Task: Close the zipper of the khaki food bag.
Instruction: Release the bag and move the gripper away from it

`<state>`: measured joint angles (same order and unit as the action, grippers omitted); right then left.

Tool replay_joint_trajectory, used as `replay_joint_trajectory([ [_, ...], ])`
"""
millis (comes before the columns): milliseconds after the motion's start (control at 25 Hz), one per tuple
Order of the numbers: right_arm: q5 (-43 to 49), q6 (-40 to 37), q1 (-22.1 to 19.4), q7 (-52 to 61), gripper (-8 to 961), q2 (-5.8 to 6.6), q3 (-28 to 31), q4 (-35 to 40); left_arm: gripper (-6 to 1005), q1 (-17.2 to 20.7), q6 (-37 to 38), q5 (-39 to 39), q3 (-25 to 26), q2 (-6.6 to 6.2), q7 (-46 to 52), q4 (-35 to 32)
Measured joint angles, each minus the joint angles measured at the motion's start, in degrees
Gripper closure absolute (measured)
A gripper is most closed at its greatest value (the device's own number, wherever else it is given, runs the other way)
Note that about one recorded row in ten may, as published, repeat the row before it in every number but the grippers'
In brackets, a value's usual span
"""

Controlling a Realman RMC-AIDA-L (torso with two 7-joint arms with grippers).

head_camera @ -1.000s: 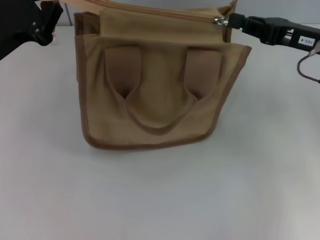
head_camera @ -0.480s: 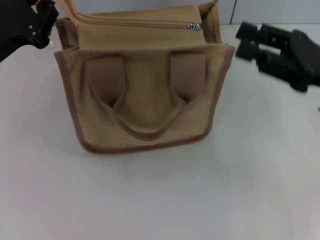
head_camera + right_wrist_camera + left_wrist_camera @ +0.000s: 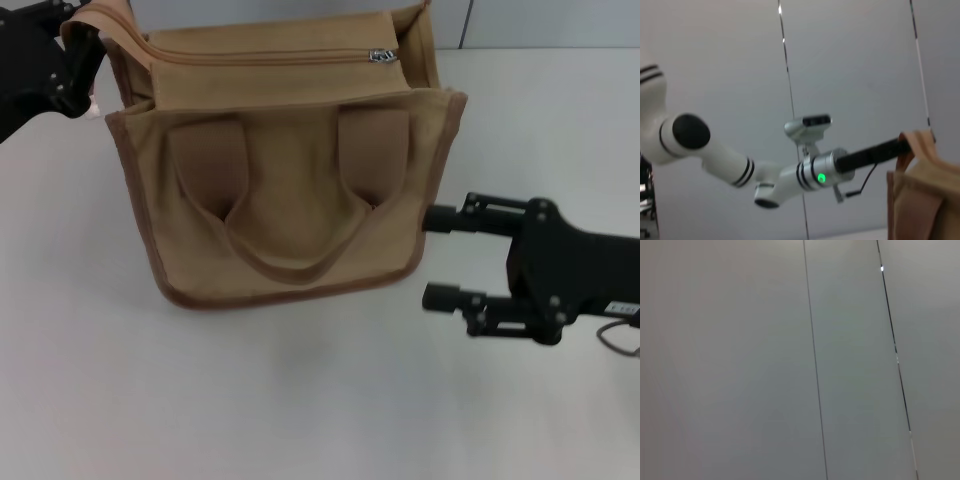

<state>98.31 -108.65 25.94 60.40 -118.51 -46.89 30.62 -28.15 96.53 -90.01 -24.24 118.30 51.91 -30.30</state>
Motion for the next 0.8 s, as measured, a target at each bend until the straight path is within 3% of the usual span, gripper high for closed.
replay_joint_trajectory([
  [440,3.32,1.58,-0.11,-2.73,136,-0.41,0.13,-1.05,937,1.22,-1.29,0.04,0.72,-0.26,-0.20,1.21],
  [800,3.33,2.21,0.09,-5.56,136,-0.49,0.14,-2.52,906,3.63,-0.89,-0.04,0.59,-0.67,0.77,1.14],
])
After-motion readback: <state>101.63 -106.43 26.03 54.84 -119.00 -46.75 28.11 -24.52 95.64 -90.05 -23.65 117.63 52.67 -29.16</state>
